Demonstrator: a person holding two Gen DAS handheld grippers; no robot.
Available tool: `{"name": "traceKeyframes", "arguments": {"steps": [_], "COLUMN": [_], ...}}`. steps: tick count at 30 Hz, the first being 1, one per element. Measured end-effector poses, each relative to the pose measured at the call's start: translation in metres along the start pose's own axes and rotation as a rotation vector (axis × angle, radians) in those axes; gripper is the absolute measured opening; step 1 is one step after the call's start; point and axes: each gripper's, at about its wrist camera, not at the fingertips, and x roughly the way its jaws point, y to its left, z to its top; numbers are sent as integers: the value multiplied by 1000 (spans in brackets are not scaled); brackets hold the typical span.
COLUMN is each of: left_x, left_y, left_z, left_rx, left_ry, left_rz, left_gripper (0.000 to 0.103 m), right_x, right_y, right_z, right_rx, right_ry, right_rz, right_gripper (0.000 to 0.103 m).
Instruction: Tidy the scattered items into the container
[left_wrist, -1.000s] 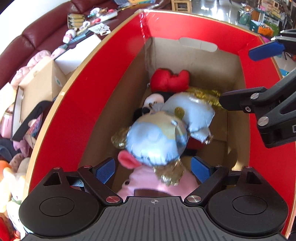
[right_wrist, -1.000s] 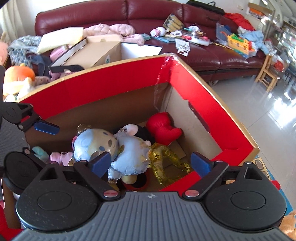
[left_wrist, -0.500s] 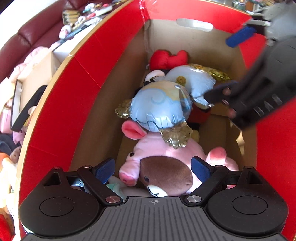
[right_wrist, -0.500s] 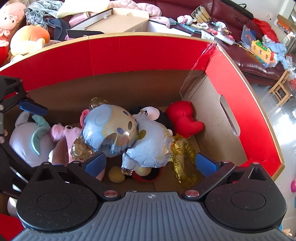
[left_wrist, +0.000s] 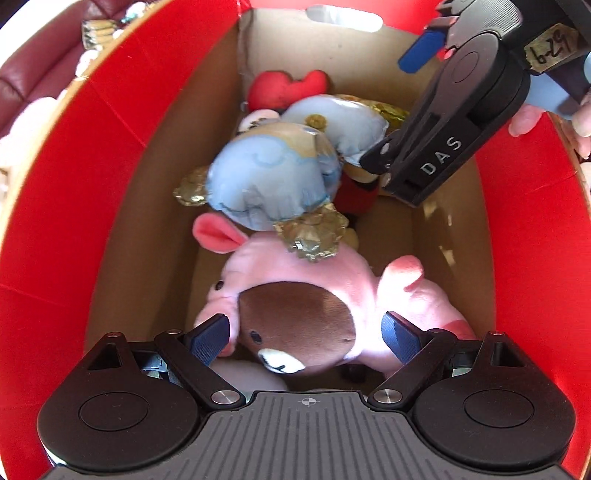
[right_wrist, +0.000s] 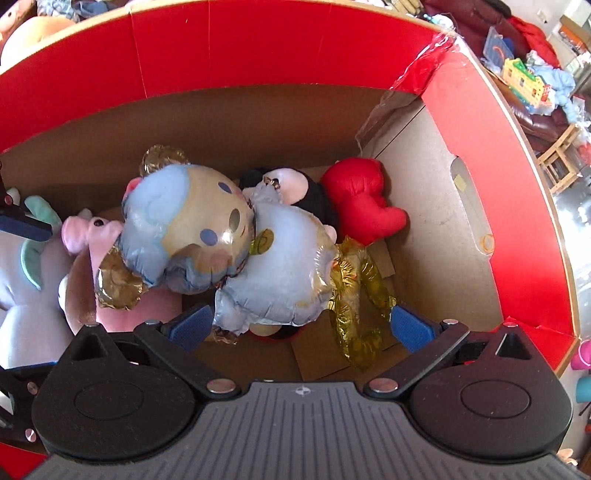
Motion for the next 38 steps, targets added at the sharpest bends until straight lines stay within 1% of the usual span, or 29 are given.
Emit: {"name": "traceKeyframes", "arguments": {"steps": [2, 5, 9, 13, 18, 23, 29, 38], "left_x": [2, 8, 9, 11, 1, 3, 6, 4], "left_y": [1, 4, 10, 7, 1, -3, -8, -14], "left_z": [0, 0, 0, 0, -5, -5, -7, -3], "left_rx": [-19, -40, -51, -23, 14, 41, 76, 152], "left_ry": [-45, -42, -50, -56, -78, -62, -24, 5], "left_rz": [8, 12, -8, -9, -45, -54, -44, 12], "left_gripper": [95, 95, 95, 95, 95, 95, 94, 94], "right_x": [1, 2, 2, 0, 1, 0, 3, 7], "right_y": [-1, -4, -2, 0, 1, 4, 7, 9], "right_z": [0, 0, 3, 5, 4, 4, 3, -1], "right_rx": [6, 20, 8, -3, -17, -27, -50, -76], "right_ry": [3, 2, -2, -13, 9, 19, 39, 48], "right_rz": [9, 31, 53, 59, 72, 68, 46, 19], "right_gripper": [102, 102, 102, 102, 102, 102, 102, 102]}}
